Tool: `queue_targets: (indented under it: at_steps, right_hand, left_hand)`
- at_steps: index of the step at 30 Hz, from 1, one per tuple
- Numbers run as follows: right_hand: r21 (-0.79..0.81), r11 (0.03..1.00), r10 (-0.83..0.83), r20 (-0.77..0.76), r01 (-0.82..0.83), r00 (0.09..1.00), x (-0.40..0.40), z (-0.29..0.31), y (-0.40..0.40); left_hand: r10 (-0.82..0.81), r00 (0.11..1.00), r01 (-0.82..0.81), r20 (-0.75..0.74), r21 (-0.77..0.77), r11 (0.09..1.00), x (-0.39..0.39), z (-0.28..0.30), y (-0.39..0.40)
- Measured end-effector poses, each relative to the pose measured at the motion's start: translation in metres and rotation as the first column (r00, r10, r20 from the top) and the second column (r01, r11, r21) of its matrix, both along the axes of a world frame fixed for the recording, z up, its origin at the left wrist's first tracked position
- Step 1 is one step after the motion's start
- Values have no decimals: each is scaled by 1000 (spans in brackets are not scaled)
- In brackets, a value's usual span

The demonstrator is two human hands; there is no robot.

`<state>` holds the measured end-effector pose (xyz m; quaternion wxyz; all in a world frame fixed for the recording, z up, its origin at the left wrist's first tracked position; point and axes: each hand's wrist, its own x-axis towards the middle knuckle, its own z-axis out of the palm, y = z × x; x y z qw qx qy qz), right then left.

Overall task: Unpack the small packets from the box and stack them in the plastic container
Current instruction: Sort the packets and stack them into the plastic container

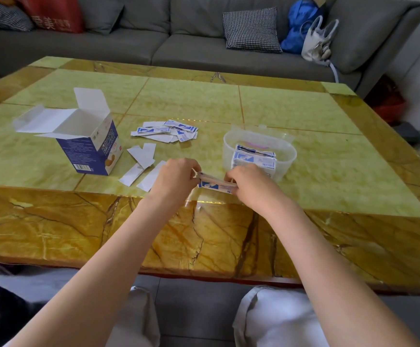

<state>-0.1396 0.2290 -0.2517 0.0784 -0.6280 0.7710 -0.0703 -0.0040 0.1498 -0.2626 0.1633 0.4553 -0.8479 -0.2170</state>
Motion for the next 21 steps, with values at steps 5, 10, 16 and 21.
queue_targets:
  at_steps: [5, 10, 16, 21]
  right_hand:
    - [16, 1000, 6, -8, -6, 1000, 3, -4, 1]
    - [-35, 999, 18, -40, -19, 999, 1, -7, -4]
    - [-19, 999, 47, -36, -47, 998, 4, -13, -4]
    - [6, 987, 162, -123, -163, 979, 12, -11, 1]
  left_hand:
    - [21, 1000, -21, -3, -4, 1000, -4, -4, 1]
    - [24, 999, -21, 38, -85, 996, -6, -2, 0]
    - [-12, 960, 69, 278, -194, 979, -5, -10, 5]
    - [-50, 932, 155, 360, -269, 951, -5, -11, 8]
